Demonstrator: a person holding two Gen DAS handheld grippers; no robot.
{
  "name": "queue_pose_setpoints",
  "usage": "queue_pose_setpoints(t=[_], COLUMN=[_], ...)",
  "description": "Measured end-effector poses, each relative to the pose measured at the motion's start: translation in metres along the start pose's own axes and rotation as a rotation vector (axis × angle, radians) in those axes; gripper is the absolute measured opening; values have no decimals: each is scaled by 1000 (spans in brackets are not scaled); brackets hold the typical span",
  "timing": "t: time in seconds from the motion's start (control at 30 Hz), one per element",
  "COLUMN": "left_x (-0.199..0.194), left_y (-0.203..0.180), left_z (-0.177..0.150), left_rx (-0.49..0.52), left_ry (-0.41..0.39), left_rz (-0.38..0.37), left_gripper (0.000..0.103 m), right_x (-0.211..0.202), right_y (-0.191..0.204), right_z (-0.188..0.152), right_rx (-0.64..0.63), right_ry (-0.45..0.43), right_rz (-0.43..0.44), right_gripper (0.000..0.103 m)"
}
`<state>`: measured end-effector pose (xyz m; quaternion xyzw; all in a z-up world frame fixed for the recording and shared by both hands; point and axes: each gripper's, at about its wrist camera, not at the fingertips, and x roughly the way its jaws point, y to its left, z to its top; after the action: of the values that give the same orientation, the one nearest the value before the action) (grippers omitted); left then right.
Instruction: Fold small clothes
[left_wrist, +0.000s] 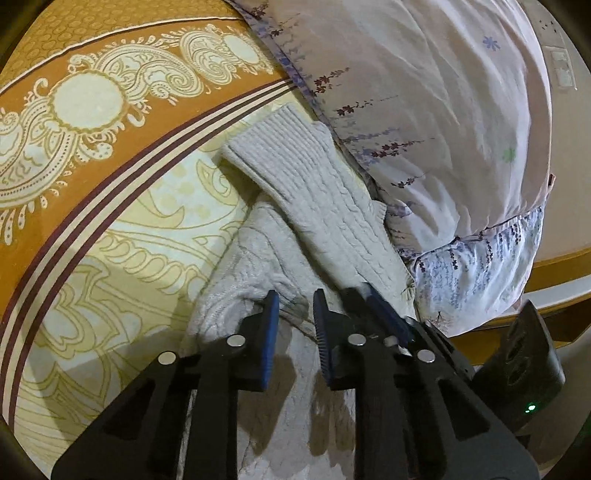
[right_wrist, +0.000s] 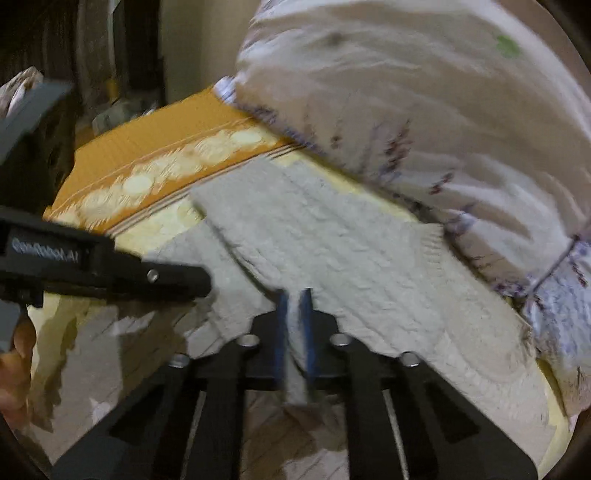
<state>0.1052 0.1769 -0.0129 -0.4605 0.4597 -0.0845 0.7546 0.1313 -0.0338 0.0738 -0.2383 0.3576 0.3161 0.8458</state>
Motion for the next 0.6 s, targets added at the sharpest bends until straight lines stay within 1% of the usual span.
queue_pose_setpoints(t=[0.1,0.13,0.2,0.23,0.3,0.33,0.4,0.43,0.47,0.5,0.53,0.57,0.6], left_x=[0,1,1,1,1,1,1,2,2,2,2,2,3], left_y=[4,5,7,6,6,5,3,2,2,2,2,2,2], left_z=[1,1,1,1,1,1,1,1,2,2,2,2,2], left_rx=[-15,-20,-29,-28,-23,-18,-9,-6,-6,-6,-7,-7,-6], left_ry=[4,5,6,7,7,7,8,10,11,11,12,11,11], left_rz=[9,13,19,22,31,38,47,51,52,51,50,50,51], left_gripper=[12,9,7,7,6,6,6,6,6,6,6,6,6], right_x=[-29,-40,-59,-67,-73,-70,-66,-66,-69,-72,-75,-78,-78], right_y=[-30,-46,-76,-94,-118,-129,-134,-133,-134,-136,-139,-141,-145], right_z=[-5,-11,-30,-45,-73,-92,-111,-117,-121,-124,-126,-128,-129], right_rx=[177,264,433,537,685,757,781,781,787,799,819,833,849], right_ry=[-99,-130,-156,-155,-121,-81,-33,-33,-39,-49,-65,-72,-71], right_rz=[-60,-85,-129,-154,-180,-150,-117,-100,-92,-85,-65,-55,-49], right_gripper=[6,6,6,6,6,6,8,14,17,24,34,38,40])
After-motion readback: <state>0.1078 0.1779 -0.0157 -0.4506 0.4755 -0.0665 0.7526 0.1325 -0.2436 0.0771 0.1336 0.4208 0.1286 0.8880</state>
